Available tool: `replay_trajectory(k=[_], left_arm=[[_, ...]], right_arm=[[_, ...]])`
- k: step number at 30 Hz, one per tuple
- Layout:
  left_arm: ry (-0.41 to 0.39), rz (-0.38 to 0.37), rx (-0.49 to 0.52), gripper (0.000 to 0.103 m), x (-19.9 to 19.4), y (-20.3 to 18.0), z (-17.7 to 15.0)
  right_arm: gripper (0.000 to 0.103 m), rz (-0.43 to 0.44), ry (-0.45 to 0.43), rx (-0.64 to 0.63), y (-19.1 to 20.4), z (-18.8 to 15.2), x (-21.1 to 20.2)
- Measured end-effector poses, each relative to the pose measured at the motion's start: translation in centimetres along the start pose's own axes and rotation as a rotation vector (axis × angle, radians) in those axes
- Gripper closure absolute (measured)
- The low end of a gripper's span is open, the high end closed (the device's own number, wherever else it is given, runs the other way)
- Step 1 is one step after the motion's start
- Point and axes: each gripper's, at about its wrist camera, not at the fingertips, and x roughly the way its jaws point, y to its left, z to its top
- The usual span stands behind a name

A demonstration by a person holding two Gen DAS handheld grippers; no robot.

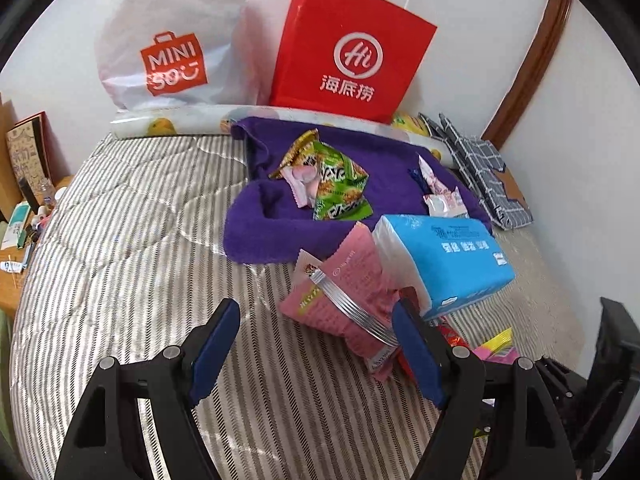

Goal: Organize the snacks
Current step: 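Lift the pink-yellow bag with the right tool while the left tool grasps the clipped pink bag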

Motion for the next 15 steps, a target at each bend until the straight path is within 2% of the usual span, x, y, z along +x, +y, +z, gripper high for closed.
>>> replay_trajectory(k=[4,7,9,15], left_arm=[[0.020,-0.023,0.036,0.026,1.3,-1.1,0.1],[0.044,-0.010,0.071,0.021,2.7,-2.1,0.1],[0.056,0.008,0.089,0.021,3.6,-2.7,-0.1],[0.054,-0.004,0.104,0.021,4.8,-3.2,-0.1]], right_arm=[[0.029,0.009,-0.036,0.003,-1.3,-0.1,-1.0],[0.030,0.003,-0.070,0.019,-2.7,0.0,-2.1],[0.030,-0.018,-0.098,0.025,-3.7,0.0,-2.9],[0.030,-0.091,-0.130,0.054,-6.9,0.2,-3.7]])
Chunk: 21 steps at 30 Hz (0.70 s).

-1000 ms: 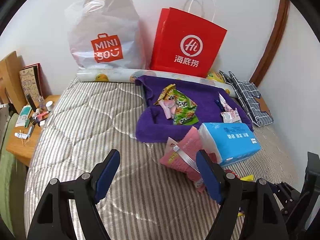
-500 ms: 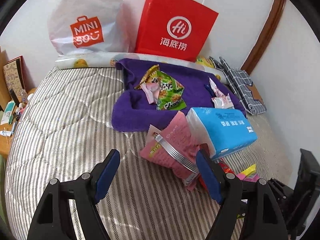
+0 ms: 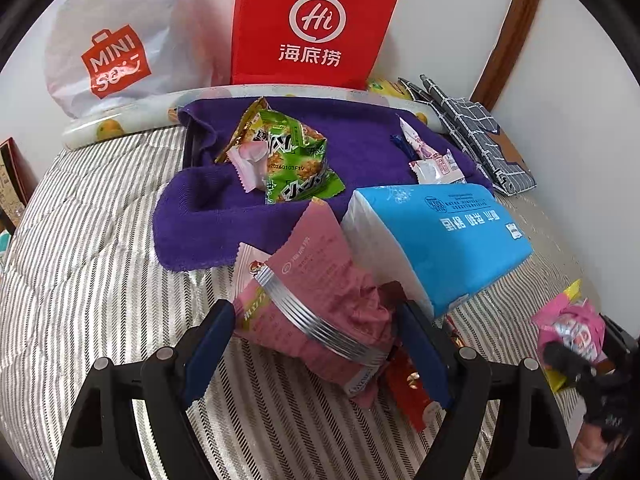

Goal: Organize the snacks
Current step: 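Lift the pink-yellow bag with the right tool while the left tool grasps the clipped pink bag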

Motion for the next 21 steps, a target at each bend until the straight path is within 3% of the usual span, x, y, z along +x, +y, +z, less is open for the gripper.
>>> replay_trajectory(k=[1,3,6,11,13,17,21], left_arm=[[-0.002,-0.006,0.000,0.022,0.0,0.1,0.0],[-0.015,-0.038,-0.009,0.040,-0.4,0.3,-0.1],[-0.031,-0.073,-0.035,0.054,-1.3,1.0,-0.1],[-0.035,-0.101,-0.068,0.058,-2.6,2.0,-0.4],[-0.026,-0.100,-0.068,0.057,-2.2,2.0,-0.6],[-0.003,-0.040,-0.015,0.030,-0.9,1.0,-0.6],[0.008,0.001,0.020,0.020,0.2,0.1,-0.5]], right_arm=[[0.030,-0.010,0.001,0.009,-0.5,0.1,0.2],[0.030,-0.026,-0.004,0.021,-1.2,0.3,0.5],[0.030,-0.048,-0.025,0.028,-2.1,0.8,0.9],[0.030,-0.085,-0.071,0.033,-3.3,1.8,1.6],[0.030,-0.087,-0.072,0.042,-3.8,2.0,2.3],[0.029,-0.060,-0.052,0.063,-4.4,2.0,3.3],[0.029,-0.033,-0.041,0.085,-4.8,1.9,3.5]])
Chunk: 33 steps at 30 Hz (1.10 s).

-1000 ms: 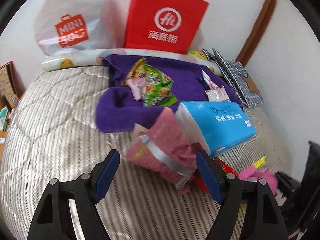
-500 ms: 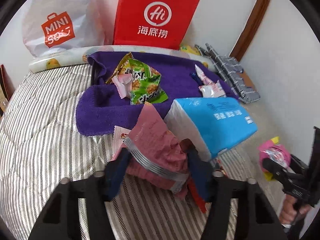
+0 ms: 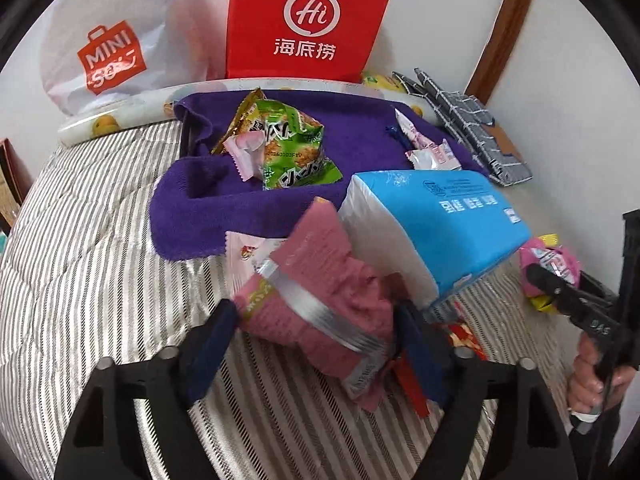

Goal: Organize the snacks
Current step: 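Lift the pink-yellow bag with the right tool while the left tool grasps the clipped pink bag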

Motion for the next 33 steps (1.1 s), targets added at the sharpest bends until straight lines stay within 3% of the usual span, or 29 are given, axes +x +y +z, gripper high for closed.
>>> replay_trajectory(k=[3,4,6,10,13,23,33], left_arm=[[-0.020,0.009,-0.004,0.022,0.1,-0.1,0.0],[-0.026,-0.004,-0.006,0.025,-0.1,0.0,-0.1],[-0.040,-0.042,-0.016,0.043,-0.7,0.2,-0.2],[-0.040,-0.047,-0.014,0.048,-1.4,0.2,-0.4],[-0.051,-0.038,-0.021,0.043,-1.1,0.2,-0.6],[-0.017,-0.019,-0.081,0.011,0.4,0.9,-0.9],[-0.020,0.001,-0.072,0.007,0.6,0.6,-1.0]], right_arm=[[0.029,0.014,0.021,0.014,-0.2,0.1,0.4],[0.029,0.019,0.024,0.017,-0.3,0.1,0.5],[0.029,0.032,0.028,0.020,-0.5,0.3,0.6],[0.028,0.025,0.024,-0.017,-0.2,0.7,0.7],[0.026,0.015,0.027,-0.037,0.0,0.9,1.0],[0.025,-0.012,0.097,-0.049,0.3,0.8,2.5],[0.030,-0.011,0.105,-0.033,-0.1,0.7,2.6]])
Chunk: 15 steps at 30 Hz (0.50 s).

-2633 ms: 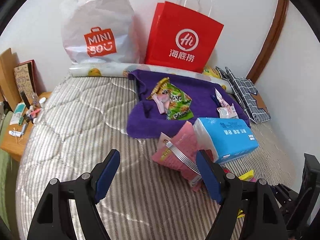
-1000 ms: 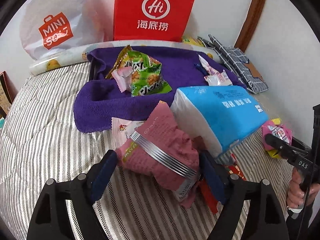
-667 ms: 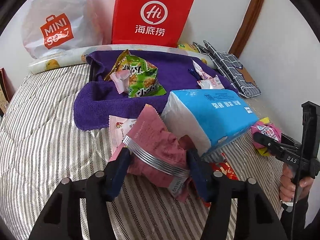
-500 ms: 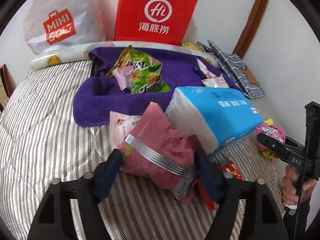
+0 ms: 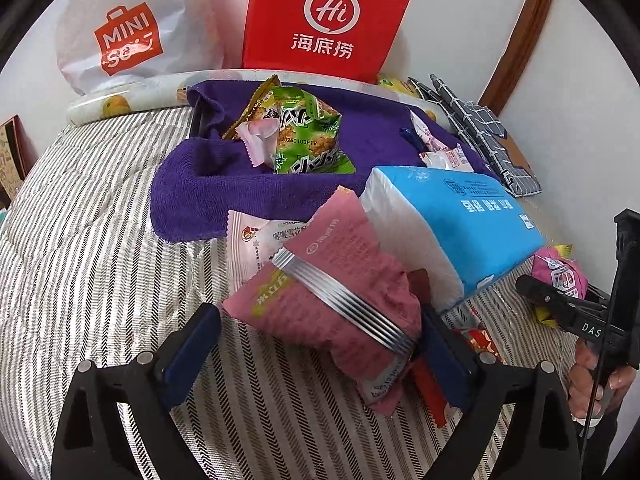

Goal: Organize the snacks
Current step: 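Lift the pink-yellow bag with the right tool while the left tool grasps the clipped pink bag, then raise both bags and carry them toward the purple towel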

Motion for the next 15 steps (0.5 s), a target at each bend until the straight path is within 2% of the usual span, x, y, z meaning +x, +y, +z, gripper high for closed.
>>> replay_trajectory(k=[1,5,8,15], left_arm=[[-0.003,-0.001,-0.004,0.007,-0.05,0.07,-0.02],[-0.018,-0.025,-0.018,0.022,-0.41,0.33,-0.13],[-0.022,-0.050,-0.020,0.041,-0.57,0.40,-0.24],[-0.022,-0.042,-0.024,0.039,-0.67,0.35,-0.35]], right_arm=[[0.030,0.002,-0.001,0.002,-0.02,0.00,-0.02],[0.029,0.015,-0.003,0.009,-0.18,0.04,-0.06],[0.029,0.028,-0.005,0.013,-0.20,0.04,-0.08],[0.029,0.031,-0.006,0.014,-0.12,0.01,-0.08]])
